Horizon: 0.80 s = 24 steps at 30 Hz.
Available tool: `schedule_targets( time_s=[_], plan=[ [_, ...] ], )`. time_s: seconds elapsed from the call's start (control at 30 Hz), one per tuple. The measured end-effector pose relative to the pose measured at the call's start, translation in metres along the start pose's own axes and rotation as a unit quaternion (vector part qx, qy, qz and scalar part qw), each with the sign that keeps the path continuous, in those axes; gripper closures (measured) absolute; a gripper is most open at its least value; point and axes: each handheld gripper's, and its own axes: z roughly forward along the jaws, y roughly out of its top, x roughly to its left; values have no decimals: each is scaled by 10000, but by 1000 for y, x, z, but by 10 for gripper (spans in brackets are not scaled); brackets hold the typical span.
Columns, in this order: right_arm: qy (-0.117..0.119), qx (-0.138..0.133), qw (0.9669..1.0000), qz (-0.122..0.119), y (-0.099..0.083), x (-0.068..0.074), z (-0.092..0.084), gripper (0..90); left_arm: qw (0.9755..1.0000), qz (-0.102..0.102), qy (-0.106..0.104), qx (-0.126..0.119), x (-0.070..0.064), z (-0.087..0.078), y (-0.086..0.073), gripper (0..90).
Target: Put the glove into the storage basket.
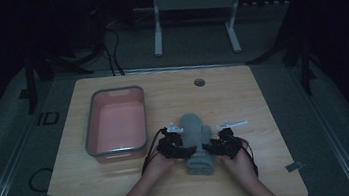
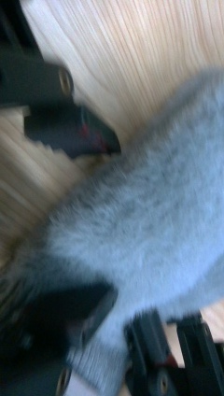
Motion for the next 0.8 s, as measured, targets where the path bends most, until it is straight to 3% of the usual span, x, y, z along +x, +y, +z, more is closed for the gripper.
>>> schedule_targets(
  time_s=[0.1, 0.2, 0.27, 0.4, 0.5, 0.8],
  plan=[
    [71, 21, 10000, 0, 1, 0, 0, 662, 9998, 51, -213, -4, 0, 1, 2, 559],
    [13, 37, 10000, -62, 2, 4, -2, 741, 9994, 265, -194, -104, -5, 0, 3, 697],
    [57, -2, 10000, 12, 2, 4, -5, 763, 9992, 276, -214, -209, -7, -1, 3, 733],
    [96, -29, 9999, -45, 4, 5, -11, 783, 9985, 285, -316, -356, -8, -5, 6, 765],
    [106, -44, 9999, -113, 7, 7, -16, 794, 9985, 303, -301, -332, -12, -10, 11, 771],
    [286, -430, 9985, -154, 28, 17, -44, 807, 9969, 461, -292, -572, -22, -40, 35, 784]
  ],
)
